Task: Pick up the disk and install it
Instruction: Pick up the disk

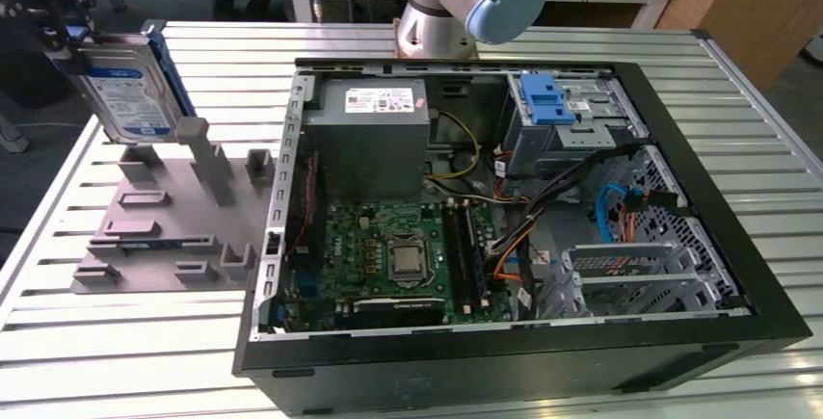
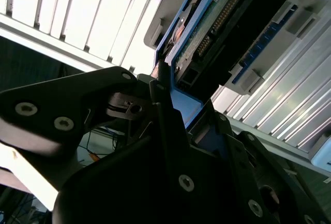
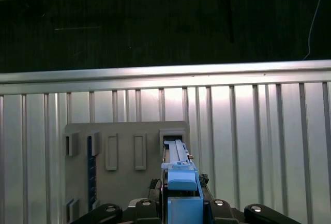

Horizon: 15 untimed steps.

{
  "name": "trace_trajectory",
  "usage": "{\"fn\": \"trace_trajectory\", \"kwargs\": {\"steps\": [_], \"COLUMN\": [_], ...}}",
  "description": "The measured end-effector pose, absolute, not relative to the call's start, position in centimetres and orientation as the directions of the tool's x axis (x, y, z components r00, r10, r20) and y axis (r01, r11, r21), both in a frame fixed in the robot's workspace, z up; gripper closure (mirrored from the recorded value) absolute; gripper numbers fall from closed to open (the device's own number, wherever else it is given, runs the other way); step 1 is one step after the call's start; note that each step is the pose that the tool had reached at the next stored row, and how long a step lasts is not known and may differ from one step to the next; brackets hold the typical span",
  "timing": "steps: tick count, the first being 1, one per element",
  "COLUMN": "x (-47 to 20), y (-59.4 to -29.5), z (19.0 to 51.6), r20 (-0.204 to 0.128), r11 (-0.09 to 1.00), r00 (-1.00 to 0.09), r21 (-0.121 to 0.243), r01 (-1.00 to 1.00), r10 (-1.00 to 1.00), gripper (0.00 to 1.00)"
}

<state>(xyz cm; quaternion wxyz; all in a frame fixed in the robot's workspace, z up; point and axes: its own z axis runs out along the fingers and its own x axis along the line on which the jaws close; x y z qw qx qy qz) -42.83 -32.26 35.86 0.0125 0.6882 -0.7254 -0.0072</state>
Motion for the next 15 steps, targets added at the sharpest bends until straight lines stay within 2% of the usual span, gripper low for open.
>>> {"fn": "trace_trajectory", "kwargs": {"steps": [15], "x": [-42.83], "y": [-32.26], "z": [36.87], "r20": [0.008], "r11": [0.053], "r00": [-0.053], "r21": [0.028], "r01": [-0.998], "r10": [-0.999], "gripper": [0.63]}}
